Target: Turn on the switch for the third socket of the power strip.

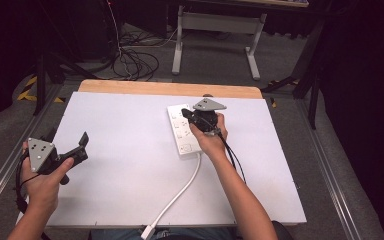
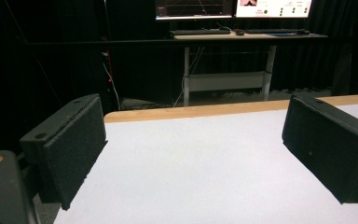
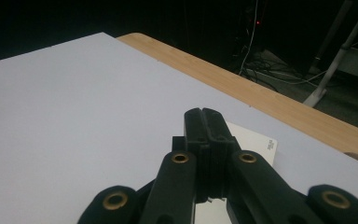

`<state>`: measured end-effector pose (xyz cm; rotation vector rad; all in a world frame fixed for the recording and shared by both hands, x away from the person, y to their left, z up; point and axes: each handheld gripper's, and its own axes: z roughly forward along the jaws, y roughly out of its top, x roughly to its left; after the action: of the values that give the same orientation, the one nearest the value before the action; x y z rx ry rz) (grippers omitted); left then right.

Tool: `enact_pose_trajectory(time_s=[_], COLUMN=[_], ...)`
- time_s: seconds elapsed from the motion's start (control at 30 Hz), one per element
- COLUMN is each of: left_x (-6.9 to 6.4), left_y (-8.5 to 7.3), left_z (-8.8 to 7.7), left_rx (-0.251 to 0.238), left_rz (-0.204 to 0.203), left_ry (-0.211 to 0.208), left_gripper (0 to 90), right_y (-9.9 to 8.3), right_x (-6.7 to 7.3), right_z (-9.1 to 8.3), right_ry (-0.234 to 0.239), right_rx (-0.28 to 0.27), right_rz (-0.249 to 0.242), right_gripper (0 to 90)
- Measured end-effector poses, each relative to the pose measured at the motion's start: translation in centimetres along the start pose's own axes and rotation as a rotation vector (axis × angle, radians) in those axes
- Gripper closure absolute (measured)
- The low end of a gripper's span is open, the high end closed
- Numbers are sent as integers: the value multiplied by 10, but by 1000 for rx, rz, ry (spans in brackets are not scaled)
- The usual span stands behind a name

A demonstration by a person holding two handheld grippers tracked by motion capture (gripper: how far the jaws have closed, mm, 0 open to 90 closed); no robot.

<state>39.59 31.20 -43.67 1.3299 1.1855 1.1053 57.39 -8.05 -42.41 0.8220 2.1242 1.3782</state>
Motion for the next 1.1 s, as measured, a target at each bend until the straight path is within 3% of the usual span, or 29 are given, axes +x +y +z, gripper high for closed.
enact_pose_trajectory(time_s=[1.1], left_x=[4], left_y=[-1], left_z=[-5], left_rx=[6], left_rz=[10], left_ry=[25], left_gripper=[67], right_y=[3], right_x=[1], right_z=[37], right_ry=[18], right_rx=[46], right_rz=[12], right_gripper=[900])
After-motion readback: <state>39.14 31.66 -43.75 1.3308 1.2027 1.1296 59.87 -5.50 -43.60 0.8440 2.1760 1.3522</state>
